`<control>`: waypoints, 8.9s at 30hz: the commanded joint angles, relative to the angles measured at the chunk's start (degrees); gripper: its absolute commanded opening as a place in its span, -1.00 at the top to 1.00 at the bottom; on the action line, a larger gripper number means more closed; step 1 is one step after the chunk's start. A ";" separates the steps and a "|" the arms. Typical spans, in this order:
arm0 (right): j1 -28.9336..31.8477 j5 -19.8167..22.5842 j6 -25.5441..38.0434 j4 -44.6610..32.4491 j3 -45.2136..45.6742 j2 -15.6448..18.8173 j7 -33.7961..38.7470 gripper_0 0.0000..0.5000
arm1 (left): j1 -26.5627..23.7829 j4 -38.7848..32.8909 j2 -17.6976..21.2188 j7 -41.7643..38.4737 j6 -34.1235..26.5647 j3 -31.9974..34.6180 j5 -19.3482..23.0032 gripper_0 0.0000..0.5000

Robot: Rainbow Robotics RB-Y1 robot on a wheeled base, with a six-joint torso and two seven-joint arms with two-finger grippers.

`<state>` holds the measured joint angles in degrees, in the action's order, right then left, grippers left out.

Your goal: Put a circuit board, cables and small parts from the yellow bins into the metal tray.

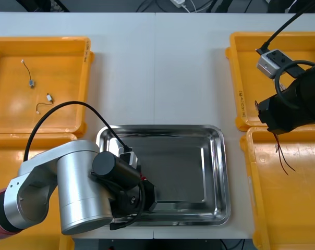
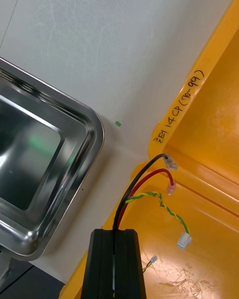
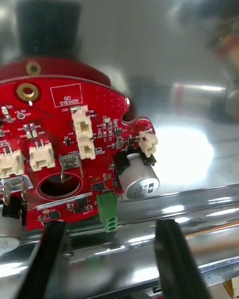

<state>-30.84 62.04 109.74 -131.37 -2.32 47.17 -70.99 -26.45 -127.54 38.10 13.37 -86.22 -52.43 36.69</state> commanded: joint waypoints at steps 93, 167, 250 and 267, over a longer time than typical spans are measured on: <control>-3.62 -27.06 -5.24 0.33 -48.83 -16.94 -27.54 1.00 | -5.54 17.76 17.98 36.55 -16.53 49.53 18.68 -1.00; 1.22 -35.41 -6.29 0.95 -49.27 -15.01 -25.08 -1.00 | -18.73 58.28 8.84 57.82 17.13 39.07 4.97 -1.00; -25.24 -28.38 -6.91 55.61 6.54 -3.76 -41.69 -1.00 | -17.06 40.61 11.47 57.12 -6.60 44.69 3.12 1.00; -31.48 -34.01 -13.94 69.24 7.33 -6.13 -40.72 -1.00 | -11.78 19.52 8.40 45.25 -15.56 45.57 3.56 1.00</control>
<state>-57.21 29.37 97.27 -63.76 2.88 41.26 -111.86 -38.87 -104.17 47.00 66.78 -100.26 -8.52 40.26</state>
